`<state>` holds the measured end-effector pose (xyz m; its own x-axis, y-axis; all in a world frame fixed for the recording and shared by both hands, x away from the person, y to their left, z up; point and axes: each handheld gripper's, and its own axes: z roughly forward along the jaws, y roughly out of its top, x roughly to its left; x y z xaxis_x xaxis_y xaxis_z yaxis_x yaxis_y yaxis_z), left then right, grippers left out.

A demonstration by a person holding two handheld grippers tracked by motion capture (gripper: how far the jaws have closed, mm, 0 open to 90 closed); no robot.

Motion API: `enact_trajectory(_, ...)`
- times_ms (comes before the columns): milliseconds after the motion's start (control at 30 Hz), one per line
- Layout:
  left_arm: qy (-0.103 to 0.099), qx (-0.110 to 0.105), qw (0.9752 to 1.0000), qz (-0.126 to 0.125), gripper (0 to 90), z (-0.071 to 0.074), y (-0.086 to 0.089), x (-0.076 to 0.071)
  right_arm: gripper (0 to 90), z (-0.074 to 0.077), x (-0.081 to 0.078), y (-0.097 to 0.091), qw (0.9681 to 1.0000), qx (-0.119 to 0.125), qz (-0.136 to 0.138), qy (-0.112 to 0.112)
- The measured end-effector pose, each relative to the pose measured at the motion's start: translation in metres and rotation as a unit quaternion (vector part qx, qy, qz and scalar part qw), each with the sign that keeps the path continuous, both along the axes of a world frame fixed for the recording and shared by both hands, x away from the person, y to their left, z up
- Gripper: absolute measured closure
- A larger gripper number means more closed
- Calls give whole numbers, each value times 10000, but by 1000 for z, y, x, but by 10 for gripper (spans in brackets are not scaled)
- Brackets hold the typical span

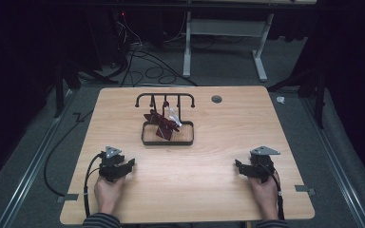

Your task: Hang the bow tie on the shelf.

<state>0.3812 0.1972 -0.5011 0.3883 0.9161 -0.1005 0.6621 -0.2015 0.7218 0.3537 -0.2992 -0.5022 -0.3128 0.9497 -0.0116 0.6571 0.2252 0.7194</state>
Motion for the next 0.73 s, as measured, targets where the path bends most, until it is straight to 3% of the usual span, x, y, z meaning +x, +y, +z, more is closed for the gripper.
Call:
enact_trajectory(200, -136, 150, 9998, -47, 459, -2, -4, 0, 277, 0, 0, 0, 10000, 0, 1, 0)
enact_trajectory(333, -347, 316, 9989, -33, 408, -6, -10, -2, 276, 0, 0, 0, 10000, -6, 8, -5)
enact_trajectory(733, -327, 314, 9990, -1, 365, -6, -12, -2, 276, 0, 0, 0, 10000, -10, 15, 0)
